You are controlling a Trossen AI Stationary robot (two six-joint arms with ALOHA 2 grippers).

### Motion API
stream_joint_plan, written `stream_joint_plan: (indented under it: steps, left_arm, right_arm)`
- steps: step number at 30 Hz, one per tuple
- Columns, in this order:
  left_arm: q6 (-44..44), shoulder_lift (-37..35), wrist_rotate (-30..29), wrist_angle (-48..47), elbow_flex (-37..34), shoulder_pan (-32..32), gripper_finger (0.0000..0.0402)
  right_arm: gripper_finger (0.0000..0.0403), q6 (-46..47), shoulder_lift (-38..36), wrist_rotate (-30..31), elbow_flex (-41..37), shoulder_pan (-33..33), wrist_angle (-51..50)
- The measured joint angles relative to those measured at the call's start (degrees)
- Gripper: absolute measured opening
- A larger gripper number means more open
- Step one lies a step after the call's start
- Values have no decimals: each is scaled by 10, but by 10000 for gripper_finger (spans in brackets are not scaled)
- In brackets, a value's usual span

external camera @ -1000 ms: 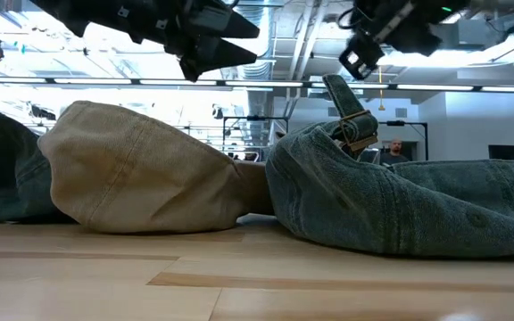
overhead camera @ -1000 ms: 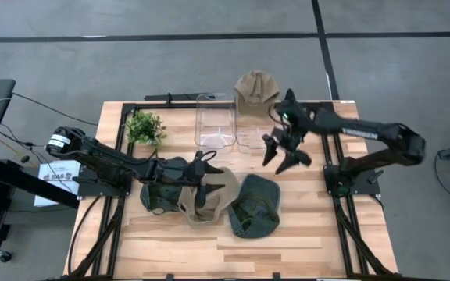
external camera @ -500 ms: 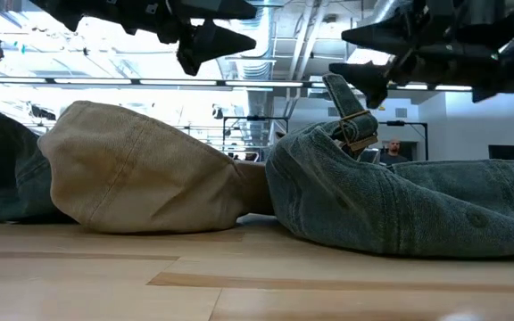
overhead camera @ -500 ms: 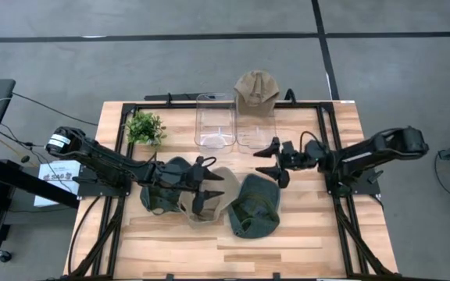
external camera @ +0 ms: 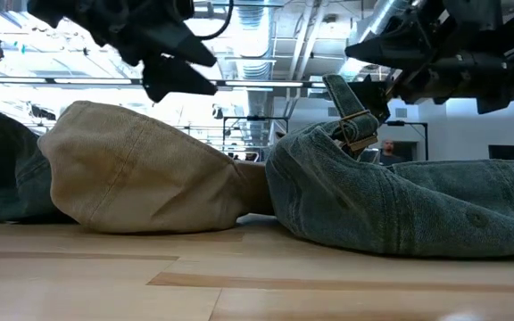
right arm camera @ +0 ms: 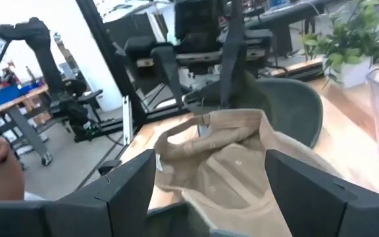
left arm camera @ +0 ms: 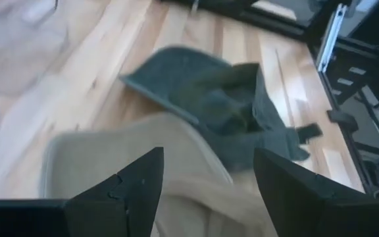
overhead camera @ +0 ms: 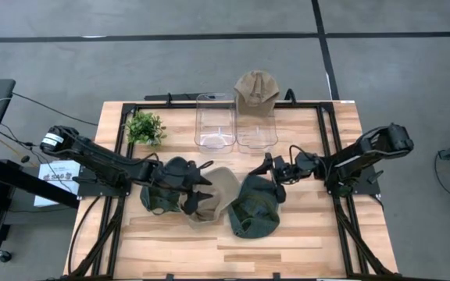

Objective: Pick & Place hat
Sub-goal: Put the brown cap into the right transparent bin

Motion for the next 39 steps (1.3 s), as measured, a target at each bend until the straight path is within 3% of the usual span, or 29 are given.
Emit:
stream_joint_plan:
  steps: [9,12,16,20,24,28,39]
  left_arm:
    - [-93,1,6,-47,0,-23,232]
    - [-97,1,5,-50,0,-24,232]
    - [-78,1,-19,-47,0,-24,232]
    - [-64,1,-52,-40,0,-17,232]
    - [-63,1,-54,-39,0,-10,232]
    - [-63,1,-54,-39,0,-9,232]
    - [-76,1,-55,-26,-1,-11,232]
  right_arm:
    - [277,-45,-14,5,1,-5,-8]
    - [277,-60,-8,14,26,-8,-88]
    - [276,-81,19,98,104,11,-243]
    - [276,-127,60,116,169,33,-276]
    - [276,-189,86,101,226,53,-298]
    - [276,-224,95,92,285,63,-403]
    - [276,-308,188,-28,423,62,-551]
